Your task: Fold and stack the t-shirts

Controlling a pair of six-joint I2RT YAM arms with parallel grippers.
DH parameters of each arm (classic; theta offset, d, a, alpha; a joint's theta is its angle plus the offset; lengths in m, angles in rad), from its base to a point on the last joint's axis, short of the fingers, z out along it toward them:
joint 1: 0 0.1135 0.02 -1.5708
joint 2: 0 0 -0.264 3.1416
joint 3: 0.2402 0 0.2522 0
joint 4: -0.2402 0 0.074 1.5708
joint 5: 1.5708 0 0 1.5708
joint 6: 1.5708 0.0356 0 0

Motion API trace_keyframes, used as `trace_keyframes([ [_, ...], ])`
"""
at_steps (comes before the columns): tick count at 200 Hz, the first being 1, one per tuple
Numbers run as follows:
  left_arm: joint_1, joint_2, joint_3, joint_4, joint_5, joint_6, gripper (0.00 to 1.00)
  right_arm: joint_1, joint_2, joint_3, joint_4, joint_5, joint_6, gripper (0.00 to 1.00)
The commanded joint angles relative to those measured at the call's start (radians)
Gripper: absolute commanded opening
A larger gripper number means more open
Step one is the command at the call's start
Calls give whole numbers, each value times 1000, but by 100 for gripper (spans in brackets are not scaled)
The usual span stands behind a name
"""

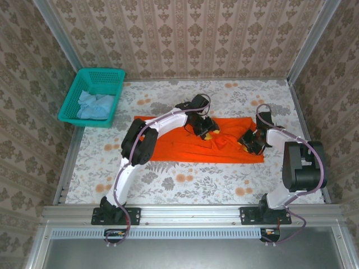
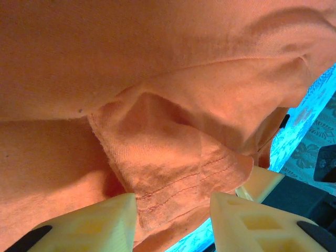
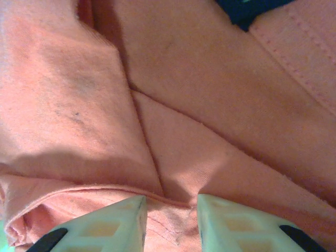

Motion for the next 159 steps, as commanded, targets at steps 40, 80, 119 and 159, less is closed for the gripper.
trace_keyframes([
  [40,0,35,16,1,15,-21,31,9,15,22,7,-22,-14,22],
  [80,3,37,21,5,15,-17,12,19,6,30,-7,-15,-27,17],
  [119,6,37,30,-2,6,-3,0,34,-14,39,-30,2,-52,11],
  [159,11,17,33,-16,-10,29,0,47,-38,38,-50,8,-82,7],
])
